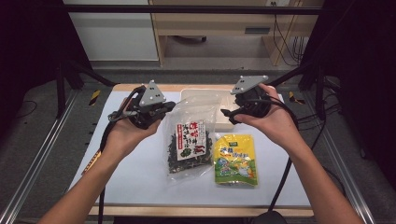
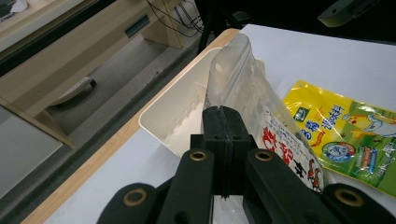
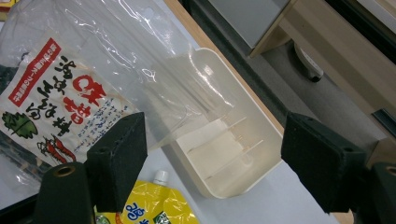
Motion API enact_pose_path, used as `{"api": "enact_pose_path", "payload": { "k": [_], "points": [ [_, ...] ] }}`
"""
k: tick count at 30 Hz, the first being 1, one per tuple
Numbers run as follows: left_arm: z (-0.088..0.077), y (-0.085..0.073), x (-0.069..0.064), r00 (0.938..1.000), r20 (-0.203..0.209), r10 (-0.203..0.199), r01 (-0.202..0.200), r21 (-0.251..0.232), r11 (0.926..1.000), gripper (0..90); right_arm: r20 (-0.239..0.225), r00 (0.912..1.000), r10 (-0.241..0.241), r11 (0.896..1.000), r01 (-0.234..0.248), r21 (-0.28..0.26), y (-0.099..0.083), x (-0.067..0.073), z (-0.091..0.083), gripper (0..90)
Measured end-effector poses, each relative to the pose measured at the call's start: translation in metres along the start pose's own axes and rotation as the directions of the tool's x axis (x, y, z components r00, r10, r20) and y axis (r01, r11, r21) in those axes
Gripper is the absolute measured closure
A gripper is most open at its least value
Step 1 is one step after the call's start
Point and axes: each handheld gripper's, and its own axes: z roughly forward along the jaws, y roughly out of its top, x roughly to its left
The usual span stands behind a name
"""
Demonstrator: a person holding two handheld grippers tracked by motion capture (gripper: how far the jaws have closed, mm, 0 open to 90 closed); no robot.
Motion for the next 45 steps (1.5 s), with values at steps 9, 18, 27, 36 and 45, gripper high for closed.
{"api": "enact_pose_path", "payload": {
  "k": [9,18,27,36,45],
  "points": [
    [-0.001,0.007,-0.007,0.9997,0.01,0.021,-0.021,-0.01,0.9997,90.0,0.007,1.0,-0.003,1.0,0.003,-0.002,-0.002,-0.004,-0.003,21.8],
    [-0.002,0.009,-0.01,0.9995,0.02,0.024,-0.024,-0.02,0.9995,90.0,-0.026,0.999,-0.037,0.999,0.037,0.007,-0.001,-0.001,-0.001,21.8],
    [-0.006,0.013,-0.017,0.9987,0.037,0.036,-0.035,-0.037,0.9987,90.0,-0.051,0.9966,-0.065,0.998,0.066,0.022,0.003,0.001,0.01,21.2],
    [-0.005,0.015,-0.021,0.9979,0.047,0.045,-0.043,-0.039,0.9983,90.0,-0.087,0.9917,-0.094,0.994,0.099,0.049,0.008,0.001,0.027,19.0],
    [-0.006,0.017,-0.023,0.9973,0.053,0.051,-0.049,-0.046,0.9978,90.0,-0.113,0.9838,-0.139,0.989,0.144,0.039,0.016,-0.002,0.039,17.2]
  ]
}}
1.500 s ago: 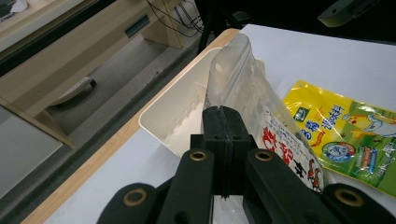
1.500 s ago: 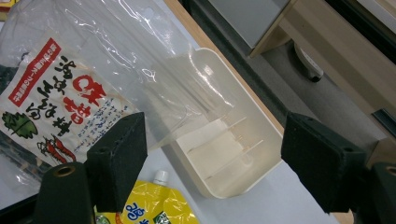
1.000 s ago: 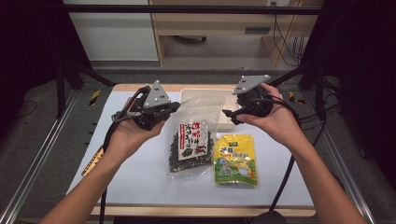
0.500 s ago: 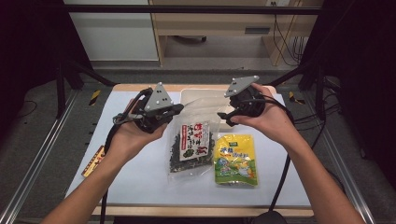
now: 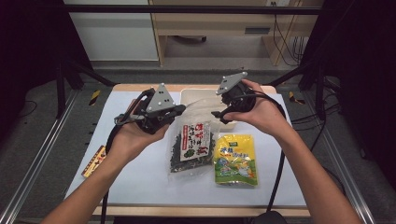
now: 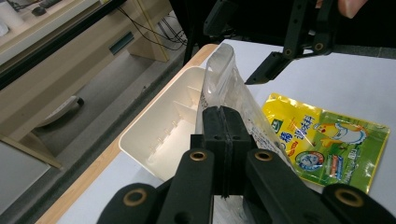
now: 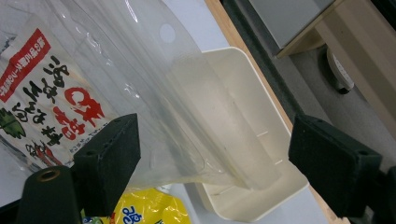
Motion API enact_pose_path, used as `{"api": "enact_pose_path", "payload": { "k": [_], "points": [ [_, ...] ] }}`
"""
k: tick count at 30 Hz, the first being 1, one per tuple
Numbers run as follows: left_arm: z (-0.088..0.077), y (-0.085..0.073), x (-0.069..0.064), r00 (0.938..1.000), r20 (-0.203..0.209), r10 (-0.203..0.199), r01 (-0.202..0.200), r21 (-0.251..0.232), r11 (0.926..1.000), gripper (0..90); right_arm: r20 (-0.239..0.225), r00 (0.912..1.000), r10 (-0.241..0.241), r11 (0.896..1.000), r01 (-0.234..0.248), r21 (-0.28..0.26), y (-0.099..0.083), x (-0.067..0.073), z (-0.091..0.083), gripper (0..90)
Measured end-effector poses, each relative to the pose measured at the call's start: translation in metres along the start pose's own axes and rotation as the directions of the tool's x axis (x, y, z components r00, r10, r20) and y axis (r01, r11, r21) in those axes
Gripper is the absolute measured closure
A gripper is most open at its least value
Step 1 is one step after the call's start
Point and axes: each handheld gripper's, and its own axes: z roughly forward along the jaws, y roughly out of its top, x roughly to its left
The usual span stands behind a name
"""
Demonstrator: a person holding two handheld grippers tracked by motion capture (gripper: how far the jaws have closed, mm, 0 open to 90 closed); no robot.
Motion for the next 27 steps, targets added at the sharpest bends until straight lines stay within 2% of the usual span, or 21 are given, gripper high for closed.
{"api": "enact_pose_path", "payload": {
  "k": [7,12,18,27],
  "points": [
    [0.0,0.001,-0.003,1.0,0.005,0.007,-0.007,-0.004,1.0,90.0,-0.04,0.9989,-0.027,1.0,0.027,0.002,0.003,-0.004,0.007,18.4],
    [0.0,0.002,-0.003,1.0,0.005,0.007,-0.007,-0.009,0.9999,90.0,-0.093,0.9956,-0.01,1.0,0.011,0.001,0.002,-0.007,0.018,21.5],
    [-0.001,0.002,-0.001,1.0,0.005,0.007,-0.007,-0.011,0.9999,90.0,-0.155,0.9879,-0.007,1.0,0.008,0.005,0.001,-0.008,0.023,29.8],
    [-0.001,-0.001,0.005,0.9999,-0.011,-0.008,0.008,-0.015,0.9999,90.0,-0.203,0.9785,-0.036,0.999,0.04,0.017,-0.007,-0.005,0.012,48.7]
  ]
}}
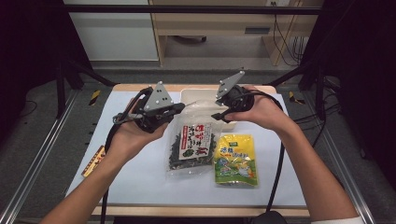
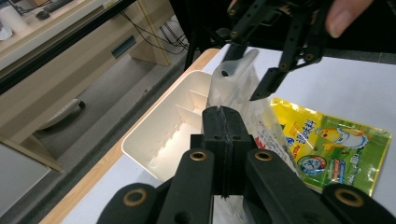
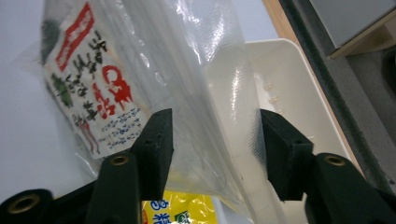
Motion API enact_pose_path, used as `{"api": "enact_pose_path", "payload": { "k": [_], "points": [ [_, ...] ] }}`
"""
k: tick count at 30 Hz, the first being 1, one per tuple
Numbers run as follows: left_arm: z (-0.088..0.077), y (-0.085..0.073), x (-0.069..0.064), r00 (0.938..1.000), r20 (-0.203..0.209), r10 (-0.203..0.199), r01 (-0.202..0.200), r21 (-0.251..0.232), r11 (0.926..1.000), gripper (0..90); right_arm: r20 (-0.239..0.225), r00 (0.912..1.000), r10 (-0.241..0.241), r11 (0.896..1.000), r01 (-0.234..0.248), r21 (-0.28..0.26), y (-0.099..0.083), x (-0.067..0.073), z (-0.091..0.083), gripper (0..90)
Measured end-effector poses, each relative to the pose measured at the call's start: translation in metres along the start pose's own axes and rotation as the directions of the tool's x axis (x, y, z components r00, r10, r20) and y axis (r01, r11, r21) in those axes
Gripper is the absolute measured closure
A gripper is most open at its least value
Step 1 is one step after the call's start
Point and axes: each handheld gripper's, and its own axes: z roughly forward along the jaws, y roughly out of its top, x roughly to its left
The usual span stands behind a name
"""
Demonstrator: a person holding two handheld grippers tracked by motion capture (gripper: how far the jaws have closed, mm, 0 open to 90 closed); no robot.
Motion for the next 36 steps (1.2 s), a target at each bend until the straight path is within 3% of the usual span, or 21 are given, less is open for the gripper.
{"api": "enact_pose_path", "payload": {
  "k": [6,11,17,18,20,23,25,33,36],
  "points": [
    [0.002,-0.003,0.003,0.9998,-0.013,-0.015,0.015,-0.001,0.9999,90.0,-0.002,0.9996,-0.028,0.999,0.028,0.027,-0.001,0.012,-0.002,60.6],
    [0.002,-0.008,0.009,0.9993,-0.028,-0.024,0.024,0.011,0.9997,90.0,-0.018,0.9994,-0.031,0.999,0.031,0.029,0.0,0.015,-0.005,75.9],
    [0.006,-0.017,0.018,0.9982,-0.041,-0.044,0.044,0.003,0.999,89.8,-0.045,0.9984,-0.034,0.999,0.035,0.025,0.003,0.019,-0.01,84.1],
    [0.007,-0.019,0.019,0.9975,-0.047,-0.053,0.053,-0.002,0.9986,85.8,-0.046,0.9983,-0.035,0.999,0.037,0.027,0.004,0.021,-0.01,84.7],
    [0.009,-0.021,0.02,0.9953,-0.053,-0.082,0.082,-0.005,0.9967,68.1,-0.053,0.998,-0.034,0.999,0.036,0.029,0.006,0.023,-0.011,85.6],
    [0.008,-0.027,0.021,0.9926,-0.065,-0.103,0.1,-0.043,0.994,58.2,-0.059,0.9982,-0.015,0.999,0.017,0.028,0.009,0.025,-0.013,86.1],
    [0.007,-0.03,0.021,0.9902,-0.073,-0.119,0.115,-0.058,0.9917,46.3,-0.054,0.9985,-0.005,1.0,0.006,0.022,0.01,0.025,-0.013,86.4],
    [-0.002,-0.042,0.026,0.9797,-0.089,-0.18,0.173,-0.076,0.9819,23.1,-0.045,0.9972,0.059,0.998,-0.059,0.02,0.012,0.02,-0.018,86.6],
    [-0.005,-0.049,0.03,0.9762,-0.1,-0.192,0.184,-0.083,0.9794,18.6,-0.038,0.9956,0.086,0.996,-0.085,0.012,0.012,0.017,-0.022,86.7]
  ]
}}
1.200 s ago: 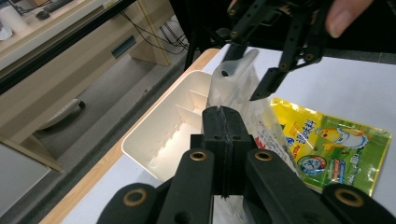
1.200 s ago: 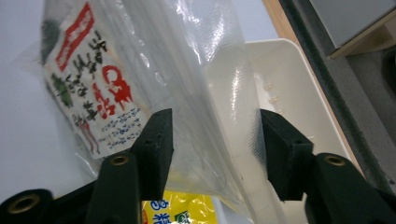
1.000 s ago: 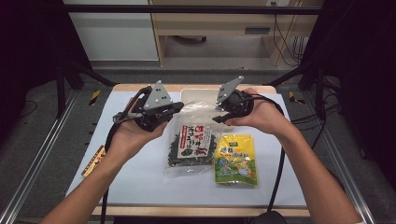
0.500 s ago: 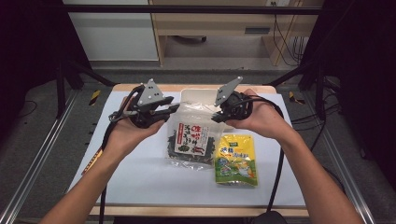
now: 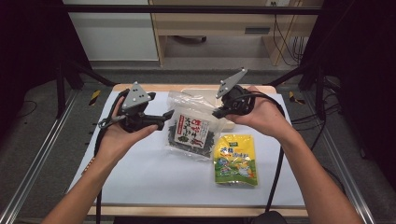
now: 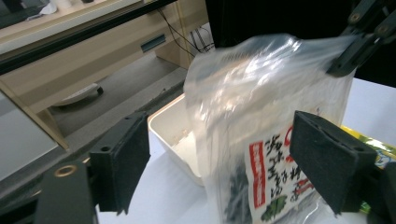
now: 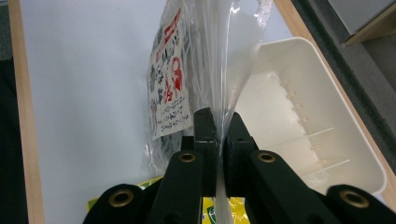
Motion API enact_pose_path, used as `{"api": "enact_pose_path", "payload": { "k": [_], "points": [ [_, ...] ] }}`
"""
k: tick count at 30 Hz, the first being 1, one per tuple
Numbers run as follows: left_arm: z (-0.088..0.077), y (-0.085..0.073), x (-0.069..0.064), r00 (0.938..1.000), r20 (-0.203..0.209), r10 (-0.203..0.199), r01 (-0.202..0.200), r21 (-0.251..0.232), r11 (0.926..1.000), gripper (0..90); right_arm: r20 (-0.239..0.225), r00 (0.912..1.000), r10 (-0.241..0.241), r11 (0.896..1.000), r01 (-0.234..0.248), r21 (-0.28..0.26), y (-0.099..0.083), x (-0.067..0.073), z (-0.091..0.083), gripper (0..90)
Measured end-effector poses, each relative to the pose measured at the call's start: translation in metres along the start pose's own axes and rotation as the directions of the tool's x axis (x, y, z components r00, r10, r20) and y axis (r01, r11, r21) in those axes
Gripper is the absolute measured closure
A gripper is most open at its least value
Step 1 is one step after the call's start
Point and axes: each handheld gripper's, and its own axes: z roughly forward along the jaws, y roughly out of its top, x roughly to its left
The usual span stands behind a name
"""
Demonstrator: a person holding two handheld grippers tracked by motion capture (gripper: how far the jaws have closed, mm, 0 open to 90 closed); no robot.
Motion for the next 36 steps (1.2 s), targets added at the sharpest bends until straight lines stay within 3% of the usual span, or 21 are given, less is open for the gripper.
{"api": "enact_pose_path", "payload": {
  "k": [6,18,23,33,36],
  "points": [
    [-0.001,-0.015,0.01,0.9992,-0.016,-0.037,0.037,0.008,0.9993,12.8,0.016,0.9974,0.07,0.997,-0.069,-0.018,0.002,-0.005,-0.011,86.8],
    [0.005,-0.05,0.021,0.9979,-0.051,-0.04,0.045,0.098,0.9942,10.2,0.048,0.9913,0.123,0.989,-0.118,-0.085,0.006,-0.015,-0.041,87.0],
    [0.009,-0.064,0.02,0.9975,-0.053,-0.047,0.052,0.106,0.993,9.5,0.078,0.9838,0.162,0.984,-0.155,-0.085,0.008,-0.02,-0.047,87.2],
    [0.016,-0.083,0.014,0.9972,-0.061,-0.044,0.052,0.139,0.9889,8.6,0.081,0.9753,0.205,0.974,-0.196,-0.113,0.004,-0.027,-0.056,87.1],
    [0.018,-0.091,0.013,0.9958,-0.056,-0.073,0.08,0.151,0.9852,8.3,0.096,0.9728,0.211,0.971,-0.197,-0.134,0.004,-0.029,-0.059,87.3]
  ]
}}
